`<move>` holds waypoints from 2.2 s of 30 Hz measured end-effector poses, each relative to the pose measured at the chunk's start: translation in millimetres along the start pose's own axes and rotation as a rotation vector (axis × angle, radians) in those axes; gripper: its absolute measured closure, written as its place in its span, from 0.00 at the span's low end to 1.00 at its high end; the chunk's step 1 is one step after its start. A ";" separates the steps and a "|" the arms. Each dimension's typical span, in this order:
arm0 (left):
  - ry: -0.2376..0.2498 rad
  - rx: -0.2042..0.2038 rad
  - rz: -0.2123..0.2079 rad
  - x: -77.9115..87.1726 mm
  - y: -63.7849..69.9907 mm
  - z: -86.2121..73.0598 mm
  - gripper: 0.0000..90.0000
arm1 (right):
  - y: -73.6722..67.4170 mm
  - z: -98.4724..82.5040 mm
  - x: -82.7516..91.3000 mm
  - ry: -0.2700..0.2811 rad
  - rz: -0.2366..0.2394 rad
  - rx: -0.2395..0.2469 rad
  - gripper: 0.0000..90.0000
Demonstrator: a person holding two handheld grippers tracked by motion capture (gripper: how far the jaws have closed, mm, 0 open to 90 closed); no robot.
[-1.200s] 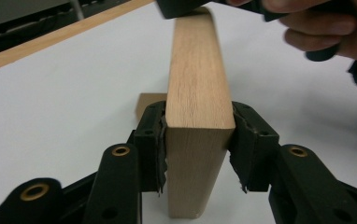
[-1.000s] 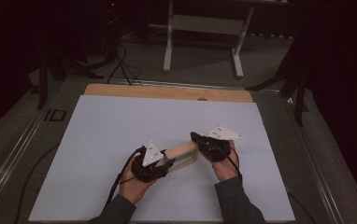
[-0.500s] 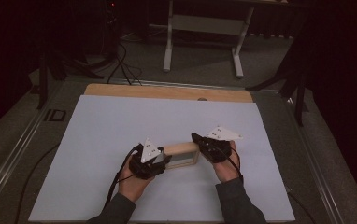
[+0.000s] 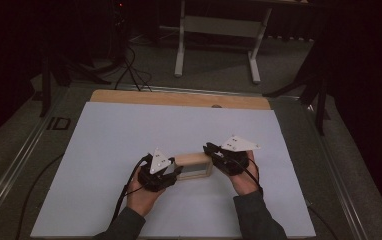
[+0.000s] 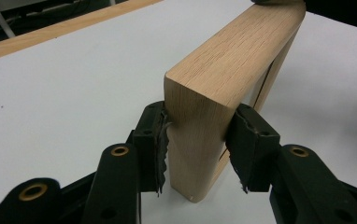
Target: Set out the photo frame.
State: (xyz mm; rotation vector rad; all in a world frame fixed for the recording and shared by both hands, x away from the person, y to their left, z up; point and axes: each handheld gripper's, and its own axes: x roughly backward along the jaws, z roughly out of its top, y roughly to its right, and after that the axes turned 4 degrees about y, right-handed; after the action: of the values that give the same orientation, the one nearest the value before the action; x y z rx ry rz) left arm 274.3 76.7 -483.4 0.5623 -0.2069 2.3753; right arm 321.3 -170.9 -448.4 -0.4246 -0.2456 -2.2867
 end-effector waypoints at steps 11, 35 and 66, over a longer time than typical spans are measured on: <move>-0.002 -0.004 -0.001 0.3 -0.1 0.2 0.66 | 2.6 0.1 5.3 -0.020 0.065 -0.008 0.59; -0.012 -0.004 -0.001 1.4 -6.0 1.4 0.66 | 11.7 -11.7 -1.2 -0.062 0.191 -0.070 0.43; -0.005 0.014 0.017 4.8 -17.6 1.3 0.78 | 2.7 -20.2 -13.4 -0.117 0.177 0.033 0.44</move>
State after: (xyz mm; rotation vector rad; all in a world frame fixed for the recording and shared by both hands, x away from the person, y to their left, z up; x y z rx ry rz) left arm 282.9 92.4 -480.1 0.5753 -0.1980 2.3940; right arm 327.2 -169.9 -472.0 -0.5419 -0.2923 -2.0851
